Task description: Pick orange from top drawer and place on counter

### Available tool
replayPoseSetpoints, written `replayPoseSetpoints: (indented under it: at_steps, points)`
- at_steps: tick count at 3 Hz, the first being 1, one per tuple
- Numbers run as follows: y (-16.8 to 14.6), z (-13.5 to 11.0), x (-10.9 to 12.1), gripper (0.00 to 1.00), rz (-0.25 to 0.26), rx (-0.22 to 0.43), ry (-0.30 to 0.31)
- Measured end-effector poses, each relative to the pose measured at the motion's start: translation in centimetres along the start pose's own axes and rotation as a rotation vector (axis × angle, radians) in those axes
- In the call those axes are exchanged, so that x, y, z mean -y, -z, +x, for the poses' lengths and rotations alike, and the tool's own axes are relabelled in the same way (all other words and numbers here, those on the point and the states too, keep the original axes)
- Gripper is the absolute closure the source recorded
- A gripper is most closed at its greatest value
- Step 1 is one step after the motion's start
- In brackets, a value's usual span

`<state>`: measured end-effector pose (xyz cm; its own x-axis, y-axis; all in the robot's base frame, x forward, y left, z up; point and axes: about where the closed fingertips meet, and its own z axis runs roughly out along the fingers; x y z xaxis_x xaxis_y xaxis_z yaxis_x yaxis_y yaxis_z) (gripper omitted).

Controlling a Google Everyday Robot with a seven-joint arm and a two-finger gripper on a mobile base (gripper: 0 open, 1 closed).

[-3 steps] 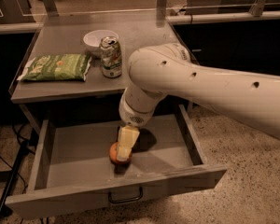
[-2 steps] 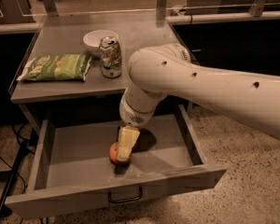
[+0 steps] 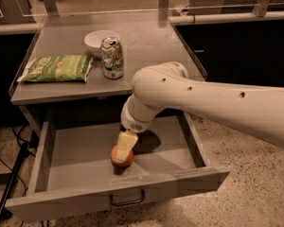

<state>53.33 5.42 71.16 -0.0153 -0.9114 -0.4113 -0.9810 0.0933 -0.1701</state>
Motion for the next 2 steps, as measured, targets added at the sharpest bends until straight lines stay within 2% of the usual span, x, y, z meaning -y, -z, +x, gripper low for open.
replayPoseSetpoints:
  at_steps: [1,2]
  points:
    - [0.0,0.0,0.0,0.0,0.0,0.001,0.0]
    - [-1.9,-0.2,-0.8,0.0,-0.014,0.019,-0.007]
